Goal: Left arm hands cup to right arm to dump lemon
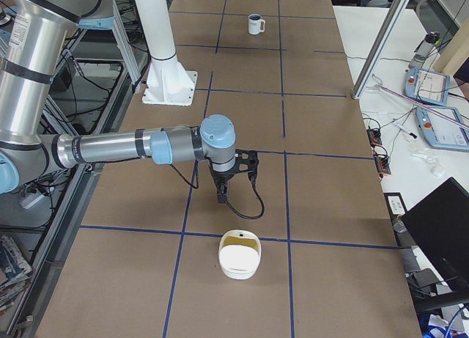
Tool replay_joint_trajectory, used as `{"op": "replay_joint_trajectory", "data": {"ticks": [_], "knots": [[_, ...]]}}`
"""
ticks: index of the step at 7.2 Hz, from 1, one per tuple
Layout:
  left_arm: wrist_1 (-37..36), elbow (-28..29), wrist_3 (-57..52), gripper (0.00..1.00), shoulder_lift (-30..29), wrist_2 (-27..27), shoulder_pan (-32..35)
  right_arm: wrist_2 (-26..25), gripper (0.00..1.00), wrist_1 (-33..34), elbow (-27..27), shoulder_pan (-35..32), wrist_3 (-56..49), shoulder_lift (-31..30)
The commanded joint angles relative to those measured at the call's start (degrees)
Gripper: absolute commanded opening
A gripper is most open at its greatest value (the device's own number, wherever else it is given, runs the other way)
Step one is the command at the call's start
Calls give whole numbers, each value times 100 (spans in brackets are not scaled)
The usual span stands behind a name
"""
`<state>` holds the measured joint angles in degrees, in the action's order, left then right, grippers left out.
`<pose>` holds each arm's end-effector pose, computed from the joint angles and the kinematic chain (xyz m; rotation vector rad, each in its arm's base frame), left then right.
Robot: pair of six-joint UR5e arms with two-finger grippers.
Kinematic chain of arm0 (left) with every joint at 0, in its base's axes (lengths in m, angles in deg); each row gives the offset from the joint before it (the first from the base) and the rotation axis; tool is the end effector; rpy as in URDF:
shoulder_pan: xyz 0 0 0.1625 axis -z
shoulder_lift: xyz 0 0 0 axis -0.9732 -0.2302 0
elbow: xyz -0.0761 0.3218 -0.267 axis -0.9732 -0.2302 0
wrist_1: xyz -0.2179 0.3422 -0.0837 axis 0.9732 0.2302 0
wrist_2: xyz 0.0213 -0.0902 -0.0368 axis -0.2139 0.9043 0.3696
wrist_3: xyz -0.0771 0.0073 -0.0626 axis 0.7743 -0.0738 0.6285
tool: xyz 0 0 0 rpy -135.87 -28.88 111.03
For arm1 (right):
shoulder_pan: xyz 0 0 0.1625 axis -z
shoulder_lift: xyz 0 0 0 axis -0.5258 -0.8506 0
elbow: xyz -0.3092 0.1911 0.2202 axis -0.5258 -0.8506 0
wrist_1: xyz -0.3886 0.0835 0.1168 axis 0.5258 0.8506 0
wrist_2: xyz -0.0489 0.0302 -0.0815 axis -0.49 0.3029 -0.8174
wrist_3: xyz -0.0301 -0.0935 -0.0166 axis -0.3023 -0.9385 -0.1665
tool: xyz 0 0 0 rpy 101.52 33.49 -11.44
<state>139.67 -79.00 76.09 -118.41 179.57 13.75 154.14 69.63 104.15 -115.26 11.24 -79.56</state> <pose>-0.0636 -0.4109 0.6157 0.0108 0.8206 0.0480 0.0205 -0.3527 0.5599 0.0324 -0.8389 0.0075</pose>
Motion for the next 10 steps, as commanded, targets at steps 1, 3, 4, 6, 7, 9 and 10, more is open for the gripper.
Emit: {"op": "replay_joint_trajectory", "data": {"ticks": [1, 3, 4, 6, 7, 9, 10], "knots": [[453, 82, -6, 100, -14, 256, 0, -83, 100, -2, 37, -118, 3, 2], [439, 126, 11, 100, 74, 248, 9, -365, 100, 24, -15, -101, 3, 37], [439, 161, 11, 100, 57, 248, 0, -339, 100, 16, -120, -57, 3, 90], [430, 231, 29, 100, 39, 169, 0, -295, 100, 15, -87, -39, 3, 99], [421, 188, 29, 100, 74, 177, 17, -330, 100, 15, -138, -39, 3, 99], [-217, -40, 12, 100, 57, 160, 26, -330, 100, 15, -156, -39, 3, 152], [-220, 37, 3, 100, 83, 134, 26, -321, 100, 7, -226, -31, 3, 195]]}}
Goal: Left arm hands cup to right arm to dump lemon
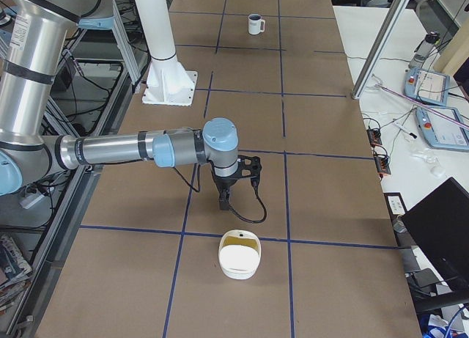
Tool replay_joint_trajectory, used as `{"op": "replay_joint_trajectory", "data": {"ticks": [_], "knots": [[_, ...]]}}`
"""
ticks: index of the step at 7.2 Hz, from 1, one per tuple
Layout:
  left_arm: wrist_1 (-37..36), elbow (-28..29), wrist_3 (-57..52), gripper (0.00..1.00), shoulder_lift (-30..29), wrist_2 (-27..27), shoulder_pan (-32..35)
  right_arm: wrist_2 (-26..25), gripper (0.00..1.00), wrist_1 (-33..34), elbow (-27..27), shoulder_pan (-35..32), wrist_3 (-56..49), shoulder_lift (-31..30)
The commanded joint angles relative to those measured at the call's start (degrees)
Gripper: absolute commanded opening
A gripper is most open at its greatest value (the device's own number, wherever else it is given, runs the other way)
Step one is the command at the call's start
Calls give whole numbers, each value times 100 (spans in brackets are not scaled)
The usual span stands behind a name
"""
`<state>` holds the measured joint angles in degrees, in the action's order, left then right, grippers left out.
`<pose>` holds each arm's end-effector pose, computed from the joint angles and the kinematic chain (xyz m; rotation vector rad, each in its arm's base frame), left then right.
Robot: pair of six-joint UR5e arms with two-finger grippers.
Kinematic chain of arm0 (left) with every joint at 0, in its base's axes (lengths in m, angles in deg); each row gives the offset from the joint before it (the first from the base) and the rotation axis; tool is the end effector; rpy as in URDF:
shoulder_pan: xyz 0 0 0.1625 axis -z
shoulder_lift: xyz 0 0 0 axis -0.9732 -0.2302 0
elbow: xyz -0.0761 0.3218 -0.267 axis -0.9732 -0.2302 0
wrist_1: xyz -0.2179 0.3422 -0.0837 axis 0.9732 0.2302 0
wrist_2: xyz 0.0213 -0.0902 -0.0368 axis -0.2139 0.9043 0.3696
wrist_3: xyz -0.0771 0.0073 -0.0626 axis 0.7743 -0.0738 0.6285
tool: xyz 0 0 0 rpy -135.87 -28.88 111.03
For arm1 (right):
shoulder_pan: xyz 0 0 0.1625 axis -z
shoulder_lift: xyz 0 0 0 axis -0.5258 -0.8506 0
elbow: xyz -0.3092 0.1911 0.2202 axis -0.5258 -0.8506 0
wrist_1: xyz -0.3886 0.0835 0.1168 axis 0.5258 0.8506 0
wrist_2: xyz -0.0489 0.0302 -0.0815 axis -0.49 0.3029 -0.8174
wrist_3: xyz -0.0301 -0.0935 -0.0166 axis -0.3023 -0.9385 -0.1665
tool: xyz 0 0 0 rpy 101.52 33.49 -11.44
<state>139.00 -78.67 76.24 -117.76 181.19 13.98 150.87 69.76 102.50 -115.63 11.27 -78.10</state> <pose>-0.0633 -0.4046 0.6222 -0.0145 0.8496 0.0290 0.0256 -0.3637 0.5695 0.0395 -0.7821 0.0218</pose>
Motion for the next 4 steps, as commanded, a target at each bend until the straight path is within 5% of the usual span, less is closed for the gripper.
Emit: {"op": "replay_joint_trajectory", "data": {"ticks": [1, 4], "knots": [[-128, -56, -109, 100, 10, -89, 3, 6, 100, -16, -62, -3, -26, 76], [-189, -91, -725, 100, -15, -90, 12, -21, 100, -7, -79, 6, -70, 76]]}}
